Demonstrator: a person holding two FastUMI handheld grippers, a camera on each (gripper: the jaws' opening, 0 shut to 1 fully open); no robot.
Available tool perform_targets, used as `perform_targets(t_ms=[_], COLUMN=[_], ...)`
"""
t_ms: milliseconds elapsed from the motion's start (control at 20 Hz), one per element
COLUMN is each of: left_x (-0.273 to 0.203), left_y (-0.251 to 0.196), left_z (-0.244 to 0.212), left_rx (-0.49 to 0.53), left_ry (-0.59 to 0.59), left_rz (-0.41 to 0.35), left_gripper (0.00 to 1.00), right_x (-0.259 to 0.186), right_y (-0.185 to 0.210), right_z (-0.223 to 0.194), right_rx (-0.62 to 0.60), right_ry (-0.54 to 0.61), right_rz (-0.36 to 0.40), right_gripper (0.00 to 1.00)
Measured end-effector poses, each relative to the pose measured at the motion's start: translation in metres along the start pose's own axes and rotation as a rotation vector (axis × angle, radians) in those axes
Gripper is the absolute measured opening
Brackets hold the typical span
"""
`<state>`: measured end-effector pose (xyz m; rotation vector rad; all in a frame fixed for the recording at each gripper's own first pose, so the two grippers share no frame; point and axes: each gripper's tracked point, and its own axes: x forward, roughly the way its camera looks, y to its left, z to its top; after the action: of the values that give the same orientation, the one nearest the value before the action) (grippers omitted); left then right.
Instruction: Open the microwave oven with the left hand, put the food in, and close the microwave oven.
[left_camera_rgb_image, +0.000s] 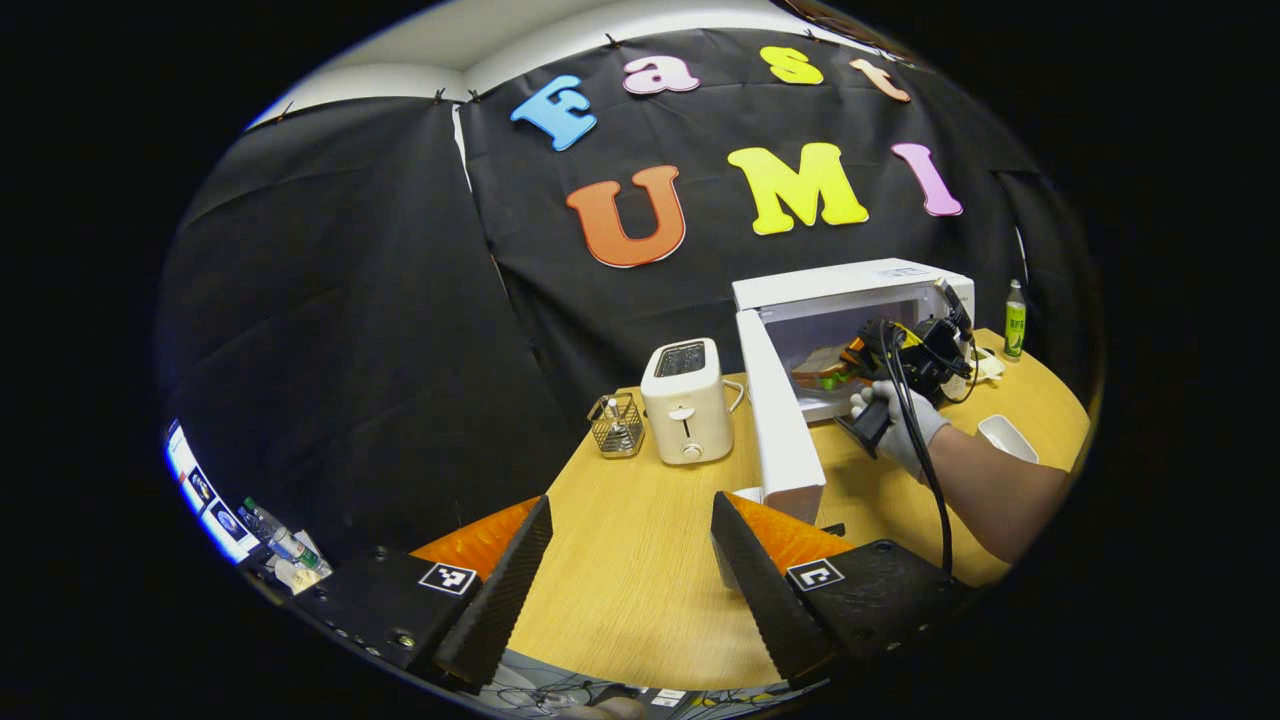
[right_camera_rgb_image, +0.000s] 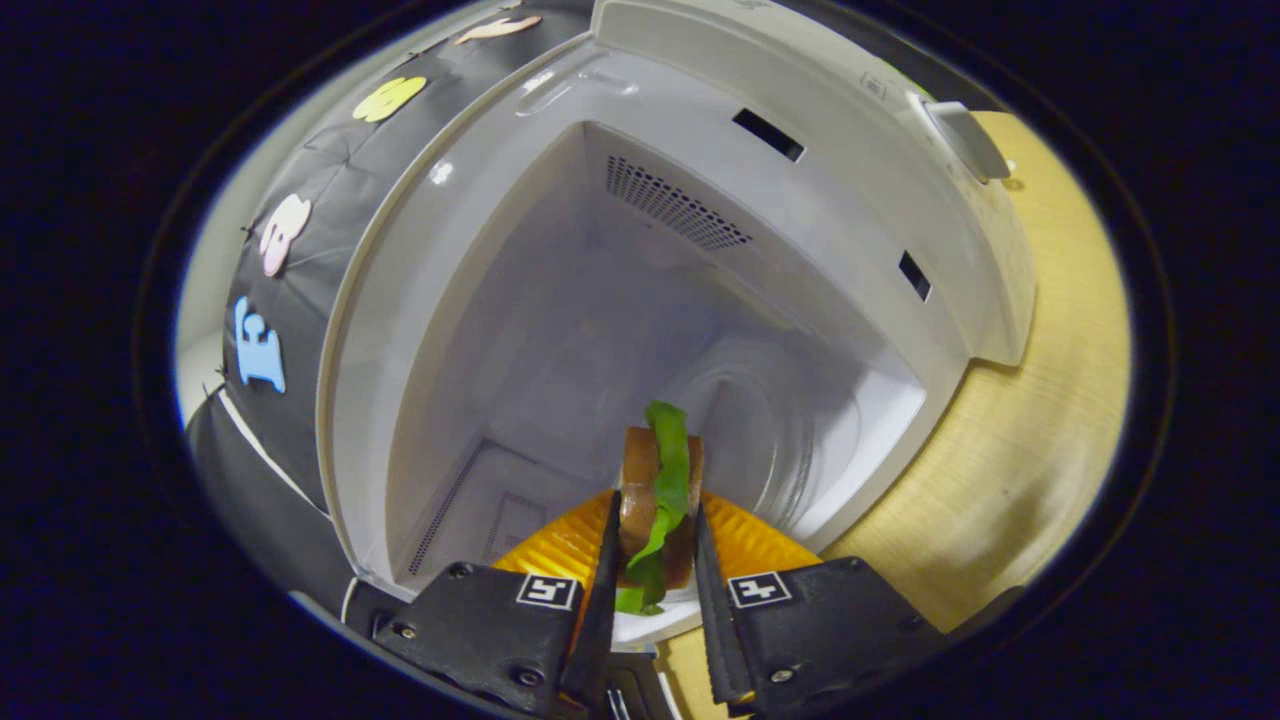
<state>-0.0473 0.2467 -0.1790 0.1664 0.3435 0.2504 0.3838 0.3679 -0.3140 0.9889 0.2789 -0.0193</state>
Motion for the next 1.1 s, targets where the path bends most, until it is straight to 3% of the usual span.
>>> perform_targets(t_ms=[50, 100, 150, 200, 300, 350, 500, 550, 600, 650, 700, 900, 950, 1000, 1050, 1100], left_x=[0.001, 0.002, 0.003, 0.004, 0.004, 0.004, 0.004, 0.003, 0.002, 0.002, 0.001, -0.003, -0.004, -0.004, -0.003, -0.003], left_y=[0.001, 0.001, 0.004, 0.002, 0.003, 0.003, 0.004, 0.003, 0.003, 0.005, 0.006, 0.012, 0.013, 0.016, 0.017, 0.02], left_z=[0.0, 0.001, 0.001, 0.002, 0.0, 0.0, 0.0, 0.0, 0.001, 0.002, 0.004, 0.015, 0.015, 0.015, 0.015, 0.016], left_rx=[-0.006, -0.009, -0.009, -0.004, 0.006, 0.003, -0.014, -0.019, -0.023, -0.021, -0.018, -0.035, -0.047, -0.053, -0.058, -0.066], left_ry=[-0.003, -0.001, -0.007, -0.011, -0.016, -0.018, -0.026, -0.028, -0.03, -0.032, -0.039, -0.066, -0.066, -0.066, -0.066, -0.071], left_rz=[0.001, 0.007, 0.015, 0.014, 0.019, 0.02, 0.021, 0.023, 0.018, 0.019, 0.018, 0.01, 0.006, 0.006, 0.002, 0.003], left_gripper=[0.97, 0.97, 0.97, 0.97, 0.97, 0.96, 0.96, 0.96, 0.97, 0.97, 0.97, 0.96, 0.96, 0.96, 0.96, 0.97], right_x=[0.0, 0.0, -0.001, -0.004, -0.012, -0.018, -0.037, -0.043, -0.052, -0.059, -0.069, -0.124, -0.142, -0.16, -0.179, -0.195], right_y=[-0.006, -0.014, -0.016, -0.014, -0.02, -0.018, -0.006, -0.004, 0.0, 0.001, 0.004, 0.009, 0.009, 0.011, 0.014, 0.017], right_z=[0.0, 0.001, 0.002, 0.005, 0.014, 0.022, 0.035, 0.035, 0.038, 0.039, 0.042, 0.055, 0.065, 0.075, 0.084, 0.098], right_rx=[-0.052, -0.12, -0.177, -0.234, -0.38, -0.443, -0.572, -0.603, -0.629, -0.665, -0.713, -0.847, -0.863, -0.874, -0.89, -0.923], right_ry=[-0.005, -0.012, -0.01, -0.015, -0.028, -0.046, -0.061, -0.049, -0.041, -0.032, -0.024, 0.059, 0.068, 0.085, 0.094, 0.085], right_rz=[-0.024, -0.054, -0.059, -0.061, -0.079, -0.074, -0.048, -0.043, -0.035, -0.03, -0.018, 0.04, 0.039, 0.051, 0.07, 0.073], right_gripper=[0.46, 0.4, 0.56, 0.5, 0.6, 0.82, 0.93, 0.95, 0.88, 0.88, 0.95, 0.96, 0.9, 0.96, 0.9, 0.96])
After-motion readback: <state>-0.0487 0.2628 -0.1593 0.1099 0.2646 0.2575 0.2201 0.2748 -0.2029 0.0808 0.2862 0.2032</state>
